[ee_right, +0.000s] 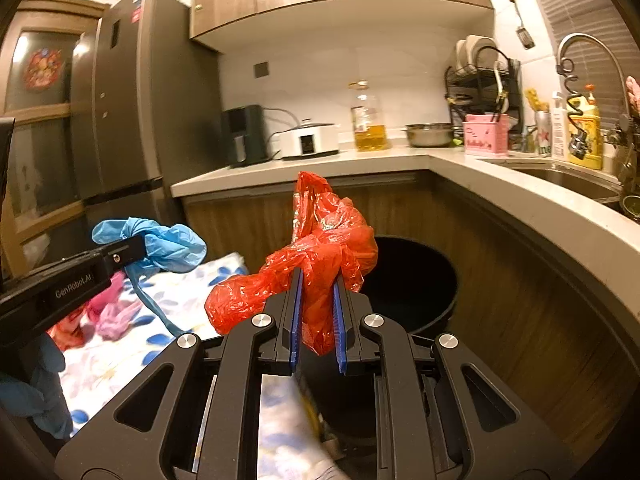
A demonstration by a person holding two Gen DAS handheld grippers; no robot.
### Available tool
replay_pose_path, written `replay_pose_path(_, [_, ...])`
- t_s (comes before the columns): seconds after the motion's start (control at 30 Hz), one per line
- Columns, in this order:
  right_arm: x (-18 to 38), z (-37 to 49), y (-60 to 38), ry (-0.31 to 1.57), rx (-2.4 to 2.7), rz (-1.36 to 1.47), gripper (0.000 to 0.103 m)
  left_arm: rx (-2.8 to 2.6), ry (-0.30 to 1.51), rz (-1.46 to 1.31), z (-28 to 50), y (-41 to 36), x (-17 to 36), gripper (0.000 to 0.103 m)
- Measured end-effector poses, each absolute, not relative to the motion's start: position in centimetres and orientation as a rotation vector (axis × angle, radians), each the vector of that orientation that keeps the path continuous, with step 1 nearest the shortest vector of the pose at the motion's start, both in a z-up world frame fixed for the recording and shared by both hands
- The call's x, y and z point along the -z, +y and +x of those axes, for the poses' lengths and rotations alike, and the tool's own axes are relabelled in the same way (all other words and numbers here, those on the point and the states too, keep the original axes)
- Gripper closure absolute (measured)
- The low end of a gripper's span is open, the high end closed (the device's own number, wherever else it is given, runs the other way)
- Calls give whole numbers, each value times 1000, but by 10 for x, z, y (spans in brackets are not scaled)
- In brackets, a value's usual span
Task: Collect trash
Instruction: 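Carry the red bag and blue glove over the black bin with both tools, then open both tools to drop the red bag and blue glove into the bin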
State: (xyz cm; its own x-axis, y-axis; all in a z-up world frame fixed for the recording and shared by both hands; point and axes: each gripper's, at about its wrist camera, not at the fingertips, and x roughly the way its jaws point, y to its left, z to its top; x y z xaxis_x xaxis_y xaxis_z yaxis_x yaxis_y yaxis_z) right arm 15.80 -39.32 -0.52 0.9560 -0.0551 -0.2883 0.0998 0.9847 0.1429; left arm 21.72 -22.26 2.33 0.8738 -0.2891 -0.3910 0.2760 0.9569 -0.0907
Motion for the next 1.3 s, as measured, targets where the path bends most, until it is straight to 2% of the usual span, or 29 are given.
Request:
replay_pose_path(0.4, [4, 183, -443, 289, 141, 173, 90, 371, 407, 1, 249, -279, -19, 95])
replay_pose_path(1.13, [4, 214, -458, 299, 152, 156, 88, 392, 424, 23, 279, -307, -11, 94])
replay_pose_path(1.3, [5, 220, -463, 310, 156, 154, 85, 390, 425, 19, 283, -309, -9, 91])
